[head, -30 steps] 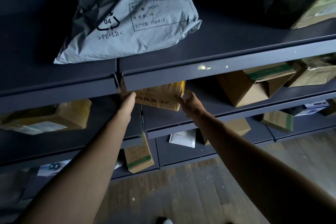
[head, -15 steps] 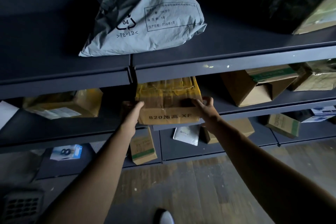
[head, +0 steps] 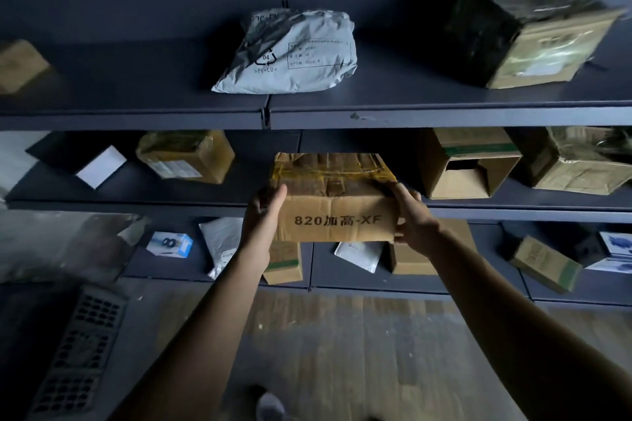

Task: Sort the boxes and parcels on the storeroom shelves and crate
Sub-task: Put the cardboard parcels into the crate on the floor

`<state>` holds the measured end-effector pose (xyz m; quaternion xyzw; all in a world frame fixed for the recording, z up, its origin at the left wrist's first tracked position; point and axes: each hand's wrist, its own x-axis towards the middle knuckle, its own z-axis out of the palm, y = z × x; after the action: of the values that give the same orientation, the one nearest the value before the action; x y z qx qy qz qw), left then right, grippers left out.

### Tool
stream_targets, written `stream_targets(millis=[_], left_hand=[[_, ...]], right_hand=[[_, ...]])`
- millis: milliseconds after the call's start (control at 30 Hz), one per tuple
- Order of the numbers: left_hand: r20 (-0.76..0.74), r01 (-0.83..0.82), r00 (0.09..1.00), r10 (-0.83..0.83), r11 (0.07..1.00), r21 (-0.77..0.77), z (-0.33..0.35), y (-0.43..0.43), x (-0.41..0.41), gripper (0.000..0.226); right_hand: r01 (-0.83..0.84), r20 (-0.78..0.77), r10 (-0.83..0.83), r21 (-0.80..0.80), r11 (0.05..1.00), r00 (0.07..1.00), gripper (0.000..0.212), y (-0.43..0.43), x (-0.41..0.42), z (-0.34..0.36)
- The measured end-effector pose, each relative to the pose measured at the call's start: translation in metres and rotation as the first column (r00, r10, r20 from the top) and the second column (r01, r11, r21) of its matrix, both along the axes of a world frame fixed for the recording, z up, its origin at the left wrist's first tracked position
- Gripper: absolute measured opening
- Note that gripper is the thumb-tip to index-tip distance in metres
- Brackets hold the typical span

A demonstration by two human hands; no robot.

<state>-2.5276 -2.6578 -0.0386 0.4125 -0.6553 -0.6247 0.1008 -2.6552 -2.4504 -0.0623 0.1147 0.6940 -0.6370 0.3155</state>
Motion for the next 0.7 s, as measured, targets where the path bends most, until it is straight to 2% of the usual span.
stream_targets(millis=[100,167,233,300,433,500,600,700], left_hand=[[0.088,-0.087,0.992,0.090,0.996,-0.036,0.008,0.010,0.009,0.102],[0.189,-0.165,0.970,0.153,0.985,0.049,0.018,0.023,0.014,0.116],[0.203,-0.163,0.972,0.119,0.962,0.219,0.030,0.040,0.019,0.109],[0.153,-0.081,0.988,0.028,0.933,0.351,0.038,0.056,0.016,0.096],[0.155,-0.002,0.985,-0.072,0.901,0.434,0.043,0.068,0.013,0.099],[0.134,0.015,0.986,-0.095,0.866,0.500,0.042,0.061,0.017,0.095],[0.092,0.037,0.990,-0.104,0.837,0.545,0.041,0.039,0.023,0.083],[0.094,0.067,0.985,-0.147,0.817,0.573,0.046,0.014,0.028,0.066]], right_hand=[[0.028,-0.011,-0.028,0.014,1.000,1.000,0.059,0.001,0.014,0.020],[0.048,0.015,-0.048,0.022,0.999,0.999,0.062,-0.003,0.026,0.033],[0.052,0.061,-0.052,-0.002,0.999,0.997,0.061,-0.007,0.038,0.040],[0.048,0.089,-0.046,-0.022,0.999,0.995,0.066,-0.014,0.050,0.043],[0.030,0.050,-0.033,0.046,0.998,0.998,0.081,-0.034,0.077,0.047],[0.003,-0.003,-0.003,0.091,0.996,1.000,0.080,-0.043,0.088,0.052],[-0.029,-0.017,0.031,0.117,0.993,0.999,0.077,-0.050,0.098,0.060],[0.007,-0.036,-0.002,0.140,0.990,0.999,0.075,-0.046,0.098,0.069]])
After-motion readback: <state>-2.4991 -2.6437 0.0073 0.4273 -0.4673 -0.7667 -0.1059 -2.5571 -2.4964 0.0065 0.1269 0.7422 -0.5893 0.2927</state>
